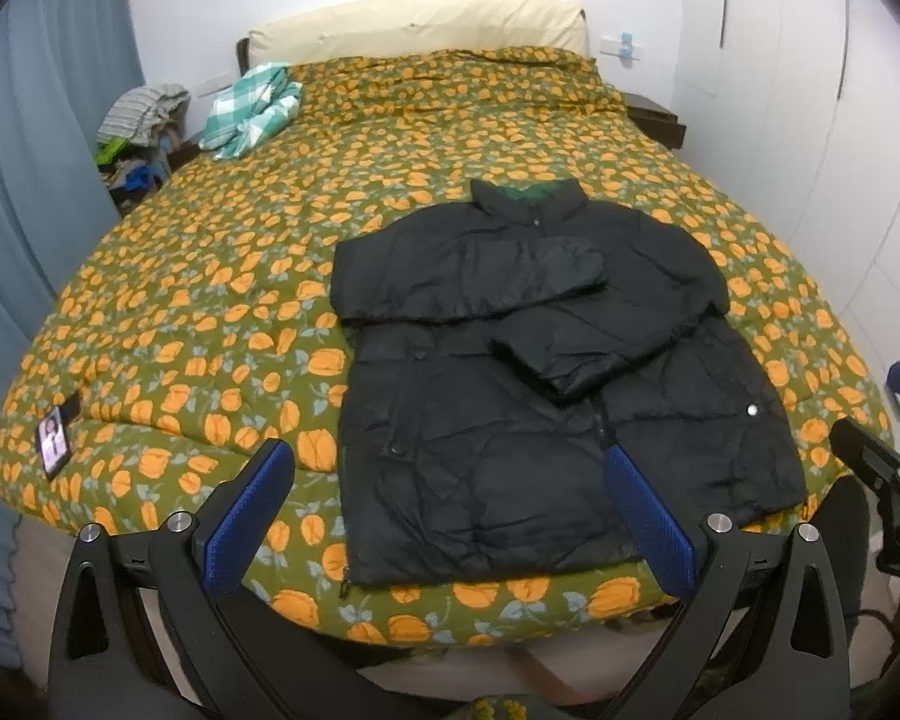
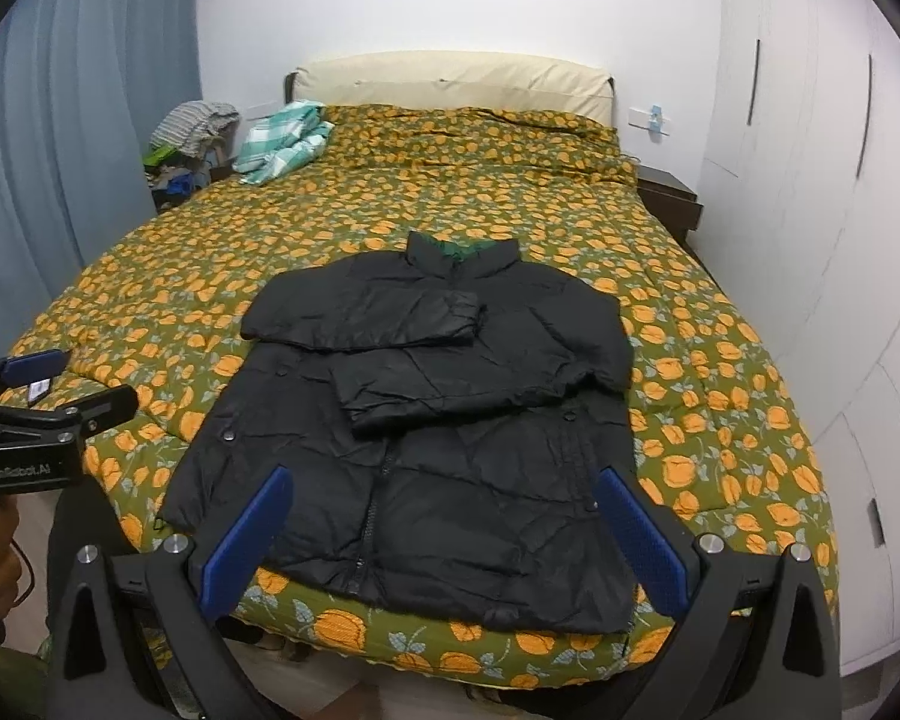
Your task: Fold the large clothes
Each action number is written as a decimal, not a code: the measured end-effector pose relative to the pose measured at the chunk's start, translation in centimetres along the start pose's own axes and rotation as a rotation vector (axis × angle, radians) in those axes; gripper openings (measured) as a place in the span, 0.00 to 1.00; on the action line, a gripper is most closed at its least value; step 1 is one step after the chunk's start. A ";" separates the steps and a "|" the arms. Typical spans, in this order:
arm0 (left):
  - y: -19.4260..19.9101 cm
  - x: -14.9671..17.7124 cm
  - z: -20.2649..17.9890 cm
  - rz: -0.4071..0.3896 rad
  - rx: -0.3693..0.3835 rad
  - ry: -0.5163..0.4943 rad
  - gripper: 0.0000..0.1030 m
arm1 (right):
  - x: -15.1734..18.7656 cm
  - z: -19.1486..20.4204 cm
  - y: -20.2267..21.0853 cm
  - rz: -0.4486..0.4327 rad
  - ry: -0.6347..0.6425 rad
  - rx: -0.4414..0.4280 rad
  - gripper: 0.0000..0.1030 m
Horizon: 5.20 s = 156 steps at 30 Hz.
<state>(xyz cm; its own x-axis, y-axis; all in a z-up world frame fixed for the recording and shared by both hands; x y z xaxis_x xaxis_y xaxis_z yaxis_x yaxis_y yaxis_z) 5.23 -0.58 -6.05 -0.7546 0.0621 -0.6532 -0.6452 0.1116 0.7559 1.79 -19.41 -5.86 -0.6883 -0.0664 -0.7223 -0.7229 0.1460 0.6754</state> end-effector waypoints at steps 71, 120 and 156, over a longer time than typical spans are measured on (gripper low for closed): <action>-4.3 2.7 3.9 0.146 -0.104 0.064 1.00 | -9.1 -17.6 -7.7 -0.226 -0.307 -0.072 0.32; -17.3 -5.2 -5.8 0.137 0.045 -0.355 1.00 | 13.4 -39.6 -23.7 0.093 -1.010 0.310 0.86; -14.2 -0.7 40.9 0.042 -0.341 0.585 0.07 | 2.1 -7.5 -13.1 -0.046 -0.296 -0.093 0.86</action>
<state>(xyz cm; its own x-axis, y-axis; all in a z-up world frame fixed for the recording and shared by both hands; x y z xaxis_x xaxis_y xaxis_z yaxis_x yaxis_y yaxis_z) 19.78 38.40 -18.12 -0.6586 -0.4981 -0.5640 -0.5432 -0.2041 0.8144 9.33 -28.90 -15.10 -0.6173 0.2214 -0.7550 -0.7645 0.0578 0.6420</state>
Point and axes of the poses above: each gripper's, at about its wrist camera, not at the fingertips, and y roughly against the way its jaws point, z to its left, x to its underside, the point moved 7 cm from there along -y, roughly the way its jaws point, and after that the axes turned 6 degrees about x, right-handed, at the moved point
